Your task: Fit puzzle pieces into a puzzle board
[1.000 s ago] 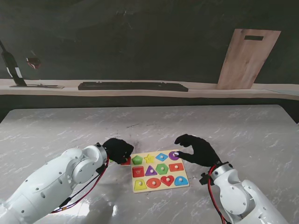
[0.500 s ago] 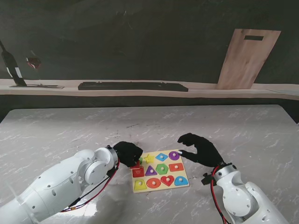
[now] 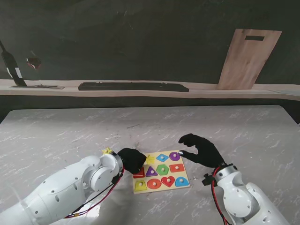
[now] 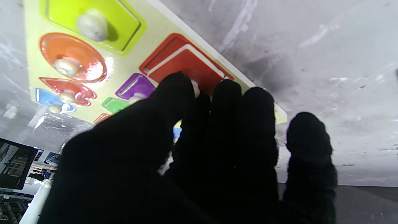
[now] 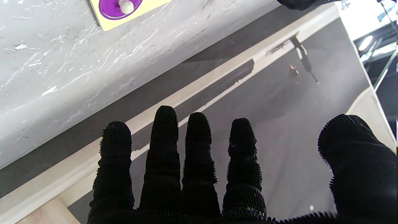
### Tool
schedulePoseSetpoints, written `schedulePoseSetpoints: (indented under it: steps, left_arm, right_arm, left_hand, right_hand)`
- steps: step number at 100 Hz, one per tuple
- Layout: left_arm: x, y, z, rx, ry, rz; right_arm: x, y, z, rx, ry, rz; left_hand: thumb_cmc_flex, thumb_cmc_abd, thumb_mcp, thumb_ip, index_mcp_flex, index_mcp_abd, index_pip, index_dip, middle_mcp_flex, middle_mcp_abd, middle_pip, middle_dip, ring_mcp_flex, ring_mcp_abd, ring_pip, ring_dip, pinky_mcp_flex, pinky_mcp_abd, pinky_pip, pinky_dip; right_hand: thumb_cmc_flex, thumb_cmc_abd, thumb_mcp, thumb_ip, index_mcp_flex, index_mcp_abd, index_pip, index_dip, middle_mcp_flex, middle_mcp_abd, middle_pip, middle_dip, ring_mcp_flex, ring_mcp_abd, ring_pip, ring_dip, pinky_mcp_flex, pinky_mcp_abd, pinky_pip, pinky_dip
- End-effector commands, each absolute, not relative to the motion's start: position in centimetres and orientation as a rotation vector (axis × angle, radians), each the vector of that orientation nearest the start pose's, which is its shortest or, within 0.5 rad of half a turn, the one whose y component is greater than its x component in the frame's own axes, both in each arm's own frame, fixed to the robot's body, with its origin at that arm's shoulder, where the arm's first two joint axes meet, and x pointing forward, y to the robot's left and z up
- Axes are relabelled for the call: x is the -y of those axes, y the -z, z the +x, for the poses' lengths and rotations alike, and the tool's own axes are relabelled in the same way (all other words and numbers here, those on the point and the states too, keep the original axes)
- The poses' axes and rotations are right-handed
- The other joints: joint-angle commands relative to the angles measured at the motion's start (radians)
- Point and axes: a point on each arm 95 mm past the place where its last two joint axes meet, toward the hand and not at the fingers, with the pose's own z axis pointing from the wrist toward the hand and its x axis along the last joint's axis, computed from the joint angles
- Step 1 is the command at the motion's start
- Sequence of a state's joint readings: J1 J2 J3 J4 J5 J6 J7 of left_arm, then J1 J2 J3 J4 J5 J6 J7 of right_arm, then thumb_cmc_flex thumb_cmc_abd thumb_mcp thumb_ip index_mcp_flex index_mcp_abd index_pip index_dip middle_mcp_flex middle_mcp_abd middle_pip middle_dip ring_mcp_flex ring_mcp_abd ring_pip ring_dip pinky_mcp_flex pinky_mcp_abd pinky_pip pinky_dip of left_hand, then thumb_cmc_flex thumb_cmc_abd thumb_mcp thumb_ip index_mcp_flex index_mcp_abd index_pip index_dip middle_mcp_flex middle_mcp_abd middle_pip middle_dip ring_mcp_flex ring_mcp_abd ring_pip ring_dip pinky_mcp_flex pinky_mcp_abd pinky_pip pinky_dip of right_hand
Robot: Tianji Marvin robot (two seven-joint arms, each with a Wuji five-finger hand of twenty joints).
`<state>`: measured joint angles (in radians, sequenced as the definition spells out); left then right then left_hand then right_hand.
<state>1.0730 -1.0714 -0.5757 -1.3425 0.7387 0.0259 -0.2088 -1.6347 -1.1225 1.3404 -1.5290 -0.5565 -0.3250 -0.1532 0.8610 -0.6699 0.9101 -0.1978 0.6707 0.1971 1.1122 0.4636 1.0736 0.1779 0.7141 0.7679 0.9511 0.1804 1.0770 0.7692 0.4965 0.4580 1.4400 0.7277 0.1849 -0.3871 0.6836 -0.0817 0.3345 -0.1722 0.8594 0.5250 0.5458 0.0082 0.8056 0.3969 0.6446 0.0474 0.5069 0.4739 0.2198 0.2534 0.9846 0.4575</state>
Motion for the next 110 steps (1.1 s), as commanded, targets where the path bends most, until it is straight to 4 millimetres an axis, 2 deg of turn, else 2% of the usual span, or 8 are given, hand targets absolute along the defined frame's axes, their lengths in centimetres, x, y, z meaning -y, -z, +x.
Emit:
schedulePoseSetpoints:
  steps: [1,78,93,110]
  left_arm:
    - [11.35,36.37,43.61,-2.102,1.352,-1.166]
    - [11.64,37.12,43.12,-2.138,1.314,-1.225]
    - [11.73,37.19,43.01,-2.136,1.307,-1.246]
    - [11.59,37.20,43.07,-2.129,1.299,-1.259]
  right_arm:
    - [3.33,33.07,38.77,1.489,2.606,-1.928]
    - [3.41,33.11,39.07,1.482,2.600,-1.948]
    - [3.41,33.13,39.13,1.481,2.596,-1.956]
    - [3.40,33.15,39.18,1.482,2.590,-1.958]
  left_hand:
    - [-0.003,-0.024,0.059,-0.007,0.013,0.016,0.045,0.024,0.000,0.074,0.032,0.020,0.016,0.007,0.040,-0.012,0.005,-0.007,0.042,0.028]
    - [0.006,-0.005,0.036,-0.007,0.000,0.004,0.034,0.029,-0.021,0.068,0.024,0.025,-0.011,0.011,0.034,-0.018,-0.018,-0.013,0.023,0.029]
    - [0.020,0.034,-0.033,-0.009,-0.003,0.003,0.011,0.025,-0.038,0.076,0.023,0.027,-0.023,0.022,0.025,-0.016,-0.032,-0.009,0.009,0.030]
    - [0.012,0.096,-0.194,-0.002,-0.012,-0.027,-0.058,-0.028,-0.121,0.081,0.067,0.011,-0.076,0.037,0.017,0.001,-0.076,-0.014,-0.026,0.027]
  right_hand:
    - [-0.010,0.022,-0.023,0.034,0.006,-0.018,-0.019,-0.006,0.013,-0.023,0.010,0.010,0.002,-0.013,0.013,0.014,-0.012,0.009,0.015,0.014]
    - [-0.009,0.024,-0.023,0.034,0.006,-0.018,-0.019,-0.005,0.013,-0.024,0.009,0.010,0.004,-0.014,0.014,0.015,-0.012,0.009,0.016,0.014]
    - [-0.008,0.024,-0.024,0.034,0.003,-0.020,-0.021,-0.006,0.014,-0.025,0.010,0.010,0.003,-0.013,0.014,0.015,-0.012,0.009,0.016,0.014]
    - [-0.008,0.023,-0.024,0.034,0.006,-0.018,-0.019,-0.005,0.014,-0.024,0.010,0.010,0.004,-0.014,0.015,0.015,-0.011,0.008,0.016,0.014]
